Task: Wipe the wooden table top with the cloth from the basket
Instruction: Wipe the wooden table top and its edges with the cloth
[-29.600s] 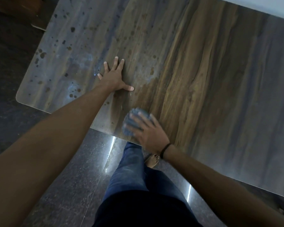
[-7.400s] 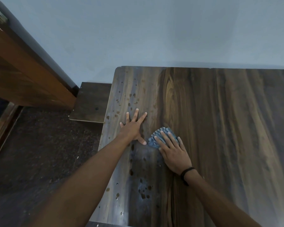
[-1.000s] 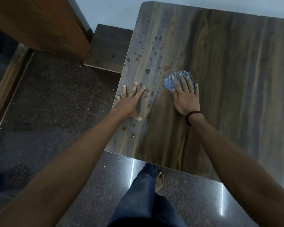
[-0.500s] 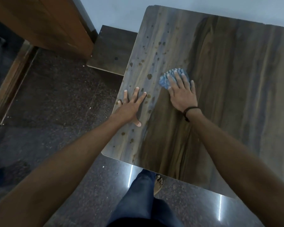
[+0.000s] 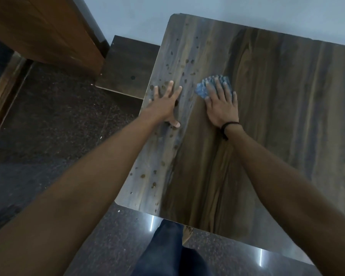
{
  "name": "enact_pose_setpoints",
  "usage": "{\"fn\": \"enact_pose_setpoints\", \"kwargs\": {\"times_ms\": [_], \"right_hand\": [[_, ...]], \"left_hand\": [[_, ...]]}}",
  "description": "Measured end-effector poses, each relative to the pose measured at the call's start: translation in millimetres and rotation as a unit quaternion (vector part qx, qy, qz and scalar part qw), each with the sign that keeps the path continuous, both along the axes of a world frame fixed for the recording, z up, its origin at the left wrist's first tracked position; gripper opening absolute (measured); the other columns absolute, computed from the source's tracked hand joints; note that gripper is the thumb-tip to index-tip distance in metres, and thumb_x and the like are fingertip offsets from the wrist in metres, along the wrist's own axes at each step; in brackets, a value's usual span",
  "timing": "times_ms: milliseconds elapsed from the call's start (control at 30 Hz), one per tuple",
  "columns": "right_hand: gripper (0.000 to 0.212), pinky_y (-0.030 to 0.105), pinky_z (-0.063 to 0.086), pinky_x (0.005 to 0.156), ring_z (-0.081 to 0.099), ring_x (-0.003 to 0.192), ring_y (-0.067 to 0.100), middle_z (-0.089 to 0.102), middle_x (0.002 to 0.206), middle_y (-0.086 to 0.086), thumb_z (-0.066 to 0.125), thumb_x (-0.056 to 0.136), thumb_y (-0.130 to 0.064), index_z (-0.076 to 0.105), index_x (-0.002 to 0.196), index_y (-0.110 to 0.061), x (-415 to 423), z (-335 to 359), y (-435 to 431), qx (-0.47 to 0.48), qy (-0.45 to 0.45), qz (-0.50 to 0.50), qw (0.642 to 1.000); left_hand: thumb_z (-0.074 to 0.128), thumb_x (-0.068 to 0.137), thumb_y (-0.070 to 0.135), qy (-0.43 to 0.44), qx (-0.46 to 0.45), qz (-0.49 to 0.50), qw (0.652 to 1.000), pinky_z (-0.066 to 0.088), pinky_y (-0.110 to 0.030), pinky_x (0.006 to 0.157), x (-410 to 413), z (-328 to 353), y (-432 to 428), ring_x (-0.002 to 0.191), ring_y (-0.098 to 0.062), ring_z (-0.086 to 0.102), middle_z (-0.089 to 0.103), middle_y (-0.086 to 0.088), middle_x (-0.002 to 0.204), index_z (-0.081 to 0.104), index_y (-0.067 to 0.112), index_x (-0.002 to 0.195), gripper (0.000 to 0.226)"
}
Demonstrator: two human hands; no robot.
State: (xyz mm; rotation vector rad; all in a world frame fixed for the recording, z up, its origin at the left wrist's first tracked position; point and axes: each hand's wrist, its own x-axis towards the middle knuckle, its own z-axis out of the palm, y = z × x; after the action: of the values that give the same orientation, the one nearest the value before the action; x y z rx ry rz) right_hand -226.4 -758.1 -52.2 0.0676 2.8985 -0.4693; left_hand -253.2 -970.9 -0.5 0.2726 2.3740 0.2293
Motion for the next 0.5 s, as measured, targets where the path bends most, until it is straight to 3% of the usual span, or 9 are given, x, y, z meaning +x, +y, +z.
{"fn": "enact_pose_setpoints", "kwargs": {"times_ms": [100, 267, 367, 500], "right_hand": [[0.054, 0.055, 0.007, 0.124, 0.000, 0.156, 0.021, 0.004, 0.169, -0.005, 0.023, 0.108, -0.041, 0.014, 0.160, -0.034, 20.9, -3.9, -12.7, -0.002, 0.010, -0.016, 1.000], [0.054, 0.050, 0.011, 0.124, 0.003, 0.156, 0.018, 0.010, 0.169, -0.007, 0.027, 0.108, -0.040, 0.014, 0.160, -0.037, 122.6, -5.1, -23.5, 0.026, 0.008, 0.069, 0.997], [0.054, 0.053, 0.016, 0.122, 0.012, 0.155, 0.021, 0.018, 0.167, -0.006, 0.030, 0.106, -0.039, 0.019, 0.159, -0.037, 69.0, -3.5, -8.8, 0.033, 0.018, 0.068, 0.997], [0.054, 0.054, 0.004, 0.124, -0.001, 0.156, 0.020, 0.004, 0.170, -0.006, 0.024, 0.107, -0.040, 0.012, 0.160, -0.038, -59.2, 4.7, 20.4, -0.017, -0.007, 0.000, 1.000]], "left_hand": [[0.089, 0.071, 0.035, -0.011, 0.006, 0.006, 1.000, 0.009, -0.071, 0.114, 4.4, -9.7, -1.8, 0.144, -0.049, -0.026, -0.033, 0.006, 0.161, -0.013, 0.033, 0.158, 0.134], [0.089, 0.070, 0.032, -0.012, 0.010, 0.015, 1.000, 0.007, -0.070, 0.115, 1.2, -14.1, 0.8, 0.144, -0.047, -0.028, -0.035, 0.006, 0.160, -0.014, 0.034, 0.158, 0.136], [0.090, 0.070, 0.031, -0.019, 0.003, 0.014, 1.000, 0.009, -0.070, 0.115, -2.9, -14.0, 4.3, 0.144, -0.048, -0.027, -0.037, 0.006, 0.159, -0.015, 0.033, 0.158, 0.137], [0.090, 0.068, 0.030, -0.024, 0.005, 0.016, 1.000, 0.009, -0.071, 0.114, -4.7, -16.5, 4.0, 0.144, -0.048, -0.027, -0.037, 0.006, 0.159, -0.015, 0.033, 0.158, 0.138]]}}
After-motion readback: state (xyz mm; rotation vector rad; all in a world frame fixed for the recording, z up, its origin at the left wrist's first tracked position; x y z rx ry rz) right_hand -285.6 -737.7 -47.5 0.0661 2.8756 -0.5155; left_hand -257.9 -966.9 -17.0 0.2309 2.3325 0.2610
